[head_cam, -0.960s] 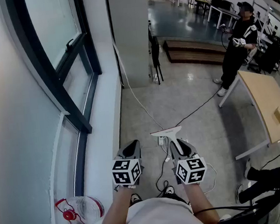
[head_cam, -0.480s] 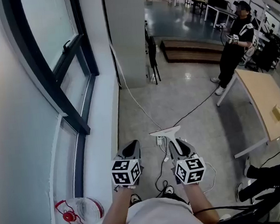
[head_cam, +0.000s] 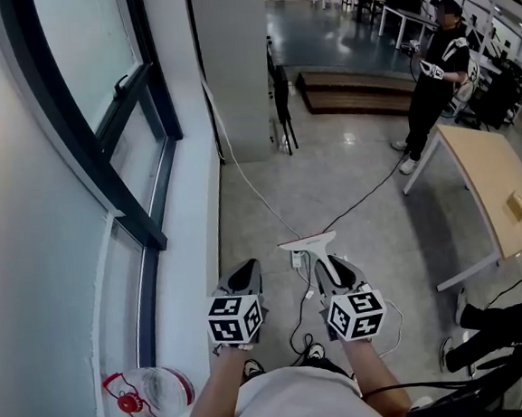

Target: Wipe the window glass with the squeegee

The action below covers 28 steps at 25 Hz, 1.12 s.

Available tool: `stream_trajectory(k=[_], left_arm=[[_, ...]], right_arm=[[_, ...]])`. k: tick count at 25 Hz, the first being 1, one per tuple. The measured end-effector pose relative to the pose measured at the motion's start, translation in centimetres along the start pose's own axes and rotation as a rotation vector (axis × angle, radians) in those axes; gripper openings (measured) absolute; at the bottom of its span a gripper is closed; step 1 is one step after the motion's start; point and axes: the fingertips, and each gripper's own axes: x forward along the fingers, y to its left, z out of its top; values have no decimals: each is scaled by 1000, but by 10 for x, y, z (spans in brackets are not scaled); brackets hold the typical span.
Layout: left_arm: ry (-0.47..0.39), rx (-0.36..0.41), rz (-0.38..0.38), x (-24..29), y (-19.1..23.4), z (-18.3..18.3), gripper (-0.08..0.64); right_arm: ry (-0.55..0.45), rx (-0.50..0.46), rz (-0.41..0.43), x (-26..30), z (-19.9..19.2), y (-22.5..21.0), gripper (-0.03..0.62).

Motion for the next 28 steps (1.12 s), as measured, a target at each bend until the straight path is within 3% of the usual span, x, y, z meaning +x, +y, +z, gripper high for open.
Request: stream_trajectory(k=[14, 28], left_arm=[[2, 5, -2, 12, -9, 1, -2], [10, 37, -10, 44, -44, 3, -2]], right_arm=[[-7, 3, 10, 1, 2, -10, 91], [-27, 18, -6, -8, 11, -57, 91]])
